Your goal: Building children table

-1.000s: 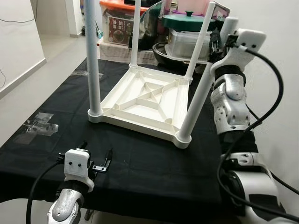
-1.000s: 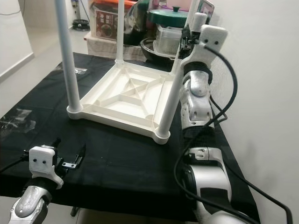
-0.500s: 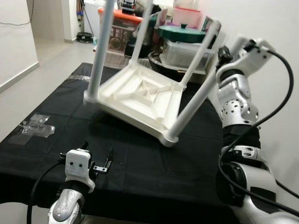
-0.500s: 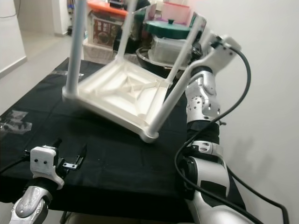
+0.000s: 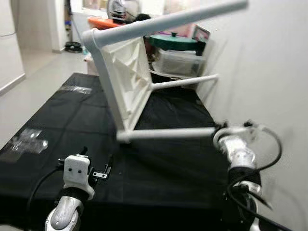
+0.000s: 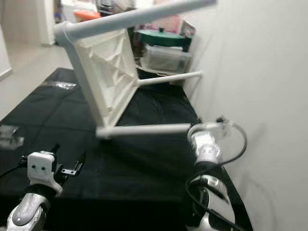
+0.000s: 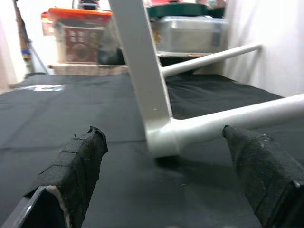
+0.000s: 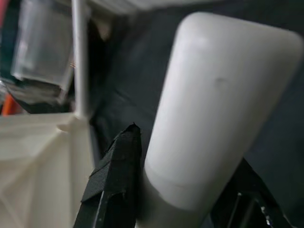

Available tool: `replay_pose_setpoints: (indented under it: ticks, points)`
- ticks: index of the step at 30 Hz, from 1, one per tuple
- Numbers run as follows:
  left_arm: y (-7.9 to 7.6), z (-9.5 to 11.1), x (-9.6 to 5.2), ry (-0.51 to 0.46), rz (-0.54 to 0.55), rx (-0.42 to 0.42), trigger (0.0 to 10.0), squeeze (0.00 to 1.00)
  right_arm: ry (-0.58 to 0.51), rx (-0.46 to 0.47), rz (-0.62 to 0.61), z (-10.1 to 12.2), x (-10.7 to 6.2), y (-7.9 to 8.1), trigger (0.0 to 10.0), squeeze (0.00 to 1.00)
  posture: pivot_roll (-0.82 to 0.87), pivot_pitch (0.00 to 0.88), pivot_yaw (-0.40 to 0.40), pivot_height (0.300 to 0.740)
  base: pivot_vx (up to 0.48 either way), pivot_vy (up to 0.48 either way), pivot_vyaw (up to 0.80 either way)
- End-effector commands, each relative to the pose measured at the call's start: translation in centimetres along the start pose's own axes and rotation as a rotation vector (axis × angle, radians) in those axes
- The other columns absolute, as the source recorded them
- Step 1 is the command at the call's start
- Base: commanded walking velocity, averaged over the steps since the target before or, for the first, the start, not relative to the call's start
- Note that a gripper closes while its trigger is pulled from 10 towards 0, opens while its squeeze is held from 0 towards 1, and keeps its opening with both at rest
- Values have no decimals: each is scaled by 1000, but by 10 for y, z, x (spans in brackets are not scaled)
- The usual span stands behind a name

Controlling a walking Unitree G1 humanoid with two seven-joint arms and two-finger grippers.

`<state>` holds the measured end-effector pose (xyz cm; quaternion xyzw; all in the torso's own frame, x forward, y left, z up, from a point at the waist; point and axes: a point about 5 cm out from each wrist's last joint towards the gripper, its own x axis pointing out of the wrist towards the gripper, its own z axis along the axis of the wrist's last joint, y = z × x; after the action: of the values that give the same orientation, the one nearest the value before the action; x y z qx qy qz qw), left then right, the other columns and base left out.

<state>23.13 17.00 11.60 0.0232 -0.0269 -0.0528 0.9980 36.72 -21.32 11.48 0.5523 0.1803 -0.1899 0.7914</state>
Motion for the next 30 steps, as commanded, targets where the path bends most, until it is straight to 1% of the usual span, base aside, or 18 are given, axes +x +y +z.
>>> replay_pose_setpoints:
  ticks: [1, 2, 3, 5, 7, 8, 9, 10, 11, 12, 14, 17, 22, 24, 25, 26, 29, 30]
  points:
    - [-3, -1, 0, 4, -16, 2, 10000, 0, 246, -234, -216, -47, 2, -46, 0, 0, 45, 0, -158, 740, 0, 0, 0]
    - [-3, -1, 0, 5, -21, 5, 10000, 0, 312, -278, -191, -54, 0, -48, 0, 0, 45, 0, -156, 740, 0, 0, 0]
    - [-3, -1, 0, 5, -21, 5, 10000, 0, 312, -278, -191, -54, 0, -48, 0, 0, 45, 0, -156, 740, 0, 0, 0]
    - [-4, -1, 1, 7, -28, 8, 10000, 0, 380, -333, -192, -59, -3, -52, 0, 0, 45, 0, -151, 740, 0, 0, 0]
    - [-4, -1, 1, 7, -28, 8, 10000, 0, 380, -333, -192, -59, -3, -52, 0, 0, 45, 0, -151, 740, 0, 0, 0]
    - [-4, -1, 1, 8, -31, 9, 10000, 0, 389, -377, -203, -58, -4, -53, 10000, 0, 46, 0, -152, 740, 0, 0, 0]
    - [-4, -2, 1, 10, -32, 10, 10000, 0, 364, -408, -225, -55, -3, -54, 10000, 0, 49, 0, -155, 740, 0, 0, 0]
    - [-4, -2, 1, 10, -32, 10, 10000, 0, 364, -408, -225, -55, -3, -54, 10000, 0, 49, 0, -155, 740, 0, 0, 0]
    - [-4, -2, 1, 11, -32, 11, 10000, 0, 326, -423, -230, -50, -2, -54, 10000, 318, 50, 0, -156, 740, 0, 0, 0]
    - [-4, -2, 1, 11, -32, 12, 10000, 0, 291, -430, -219, -45, -1, -51, 10000, 1000, 53, 0, -158, 740, 0, 0, 0]
    - [-4, -2, 2, 11, -31, 12, 10000, 0, 266, -426, -176, -41, -3, -40, 10000, 1000, 53, 0, -158, 740, 0, 0, 0]
    - [-4, -3, 2, 12, -33, 12, 10000, 0, 254, -425, -159, -37, -8, -35, 10000, 1000, 42, 0, -152, 740, 0, 0, 0]
    - [-5, -3, 2, 14, -36, 10, 10000, 0, 243, -416, -175, -34, -13, -38, 10000, 1000, 38, 0, -150, 740, 0, 0, 0]
    - [-5, -4, 1, 15, -39, 9, 10000, 0, 262, -419, -188, -34, -21, -43, 10000, 1000, 34, 0, -147, 740, 0, 0, 0]
    - [-5, -4, 1, 15, -39, 9, 10000, 0, 275, -440, -166, -34, -27, -41, 10000, 1000, 27, 0, -145, 740, 0, 0, 0]
    - [-5, -4, 1, 15, -39, 9, 10000, 0, 275, -440, -166, -34, -27, -41, 10000, 1000, 27, 0, -145, 740, 0, 0, 0]
    - [-4, -4, 1, 15, -38, 10, 10000, 0, 300, -467, -127, -33, -36, -37, 10000, 1000, 19, 0, -142, 740, 0, 0, 0]
    - [-3, -4, 1, 15, -37, 8, 10000, 0, 295, -462, -125, -28, -43, -37, 10000, 1000, 12, 0, -140, 740, 0, 0, 0]
